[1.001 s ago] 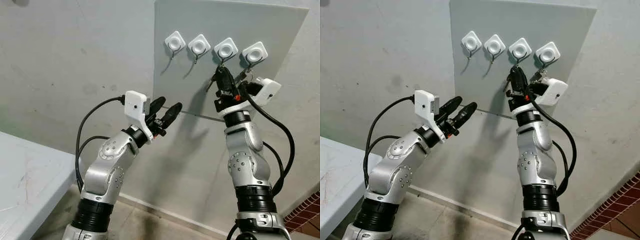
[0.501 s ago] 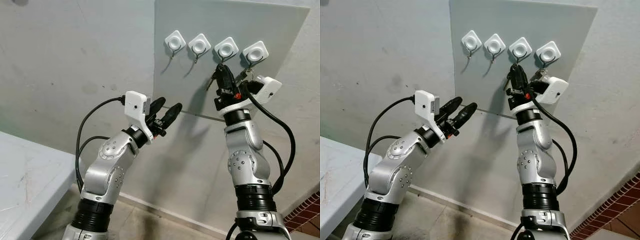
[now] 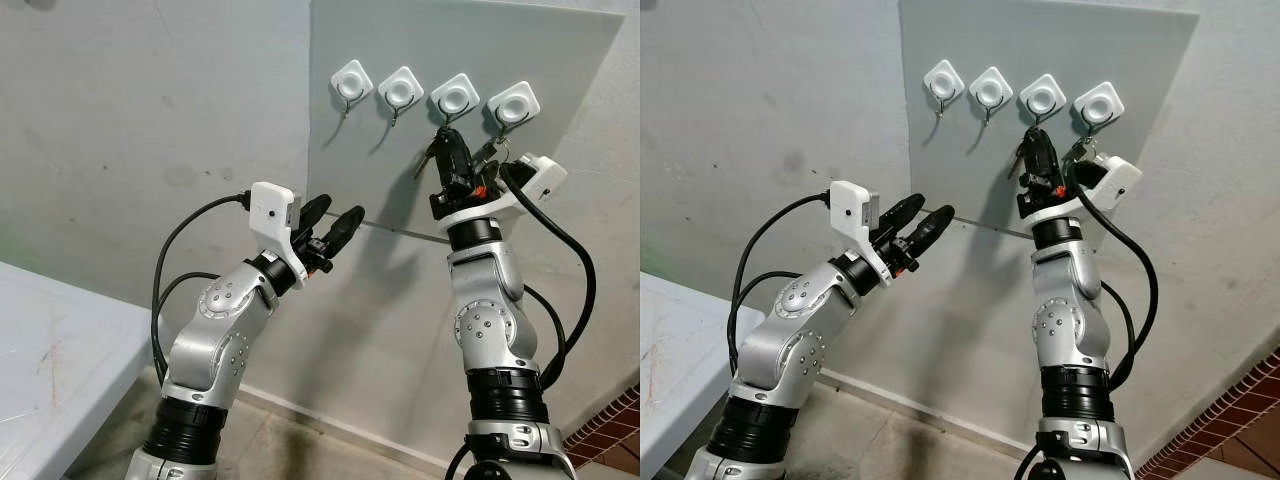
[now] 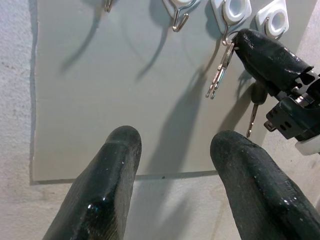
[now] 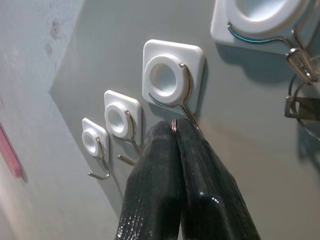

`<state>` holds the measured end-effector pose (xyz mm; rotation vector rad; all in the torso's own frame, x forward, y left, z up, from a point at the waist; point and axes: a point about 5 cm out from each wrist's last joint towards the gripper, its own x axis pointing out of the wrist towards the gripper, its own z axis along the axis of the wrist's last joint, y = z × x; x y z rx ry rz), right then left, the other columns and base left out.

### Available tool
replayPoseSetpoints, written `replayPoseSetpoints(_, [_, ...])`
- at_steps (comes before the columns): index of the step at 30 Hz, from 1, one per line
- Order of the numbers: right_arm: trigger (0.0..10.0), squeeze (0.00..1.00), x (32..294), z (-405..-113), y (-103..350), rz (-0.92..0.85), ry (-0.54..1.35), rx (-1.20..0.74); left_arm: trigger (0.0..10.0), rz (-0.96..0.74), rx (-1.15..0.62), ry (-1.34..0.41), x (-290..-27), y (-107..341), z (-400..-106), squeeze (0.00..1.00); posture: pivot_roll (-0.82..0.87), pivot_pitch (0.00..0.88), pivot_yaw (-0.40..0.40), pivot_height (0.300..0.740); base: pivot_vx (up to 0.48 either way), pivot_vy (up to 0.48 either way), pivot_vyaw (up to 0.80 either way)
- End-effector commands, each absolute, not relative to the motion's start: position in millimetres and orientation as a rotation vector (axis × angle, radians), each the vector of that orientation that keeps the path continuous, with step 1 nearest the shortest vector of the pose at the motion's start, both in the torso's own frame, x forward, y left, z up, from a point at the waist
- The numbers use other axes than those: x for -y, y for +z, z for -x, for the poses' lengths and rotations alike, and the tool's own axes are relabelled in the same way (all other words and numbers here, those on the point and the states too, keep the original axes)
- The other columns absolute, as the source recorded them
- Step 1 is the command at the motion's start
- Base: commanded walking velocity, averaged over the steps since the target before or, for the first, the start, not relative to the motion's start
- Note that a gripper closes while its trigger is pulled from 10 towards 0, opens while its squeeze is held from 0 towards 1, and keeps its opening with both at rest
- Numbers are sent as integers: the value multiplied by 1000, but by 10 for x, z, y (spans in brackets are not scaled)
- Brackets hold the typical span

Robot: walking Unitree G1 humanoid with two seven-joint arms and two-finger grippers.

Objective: Hang keys on a hook

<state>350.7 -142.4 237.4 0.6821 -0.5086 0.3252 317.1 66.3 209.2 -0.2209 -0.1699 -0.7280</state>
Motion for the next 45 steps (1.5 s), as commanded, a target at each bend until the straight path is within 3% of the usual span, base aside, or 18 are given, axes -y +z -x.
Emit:
replayPoseSetpoints(1, [10000, 0, 1499, -3527, 2478, -752, 293, 538, 10000, 218, 203, -726, -667, 2195, -3172, 0, 65, 0, -4, 740, 0, 0, 0])
replayPoseSetpoints(15, [10000, 0, 1472, -3536, 2375, -841, 300, 473, 10000, 221, 205, -721, -671, 2203, -3166, 0, 70, 0, -6, 740, 0, 0, 0])
replayPoseSetpoints(21, [10000, 0, 1411, -3495, 2294, -725, 333, 451, 10000, 227, 204, -720, -667, 2201, -3158, 0, 69, 0, -11, 740, 0, 0, 0])
replayPoseSetpoints(35, [10000, 0, 1389, -3438, 2174, -667, 351, 421, 10000, 241, 200, -706, -684, 2194, -3147, 0, 71, 0, -14, 740, 0, 0, 0])
replayPoseSetpoints(36, [10000, 63, 1382, -3433, 2173, -663, 358, 423, 10000, 242, 199, -705, -685, 2194, -3146, 0, 71, 0, -14, 740, 0, 0, 0])
replayPoseSetpoints(37, [10000, 929, 1377, -3430, 2172, -656, 363, 423, 10000, 242, 199, -704, -685, 2193, -3146, 0, 71, 0, -14, 740, 0, 0, 0])
replayPoseSetpoints(38, [10000, 929, 1374, -3428, 2170, -652, 365, 423, 10000, 242, 199, -704, -686, 2193, -3146, 0, 71, 0, -14, 740, 0, 0, 0])
replayPoseSetpoints(39, [10000, 1000, 1365, -3421, 2167, -633, 373, 424, 10000, 243, 198, -697, -689, 2189, -3152, 0, 73, 0, -16, 740, 0, 0, 0])
replayPoseSetpoints(45, [10000, 1000, 1297, -3367, 2120, -503, 418, 425, 10000, 261, 188, -652, -736, 2151, -3174, 0, 73, 5, -15, 740, 0, 0, 0])
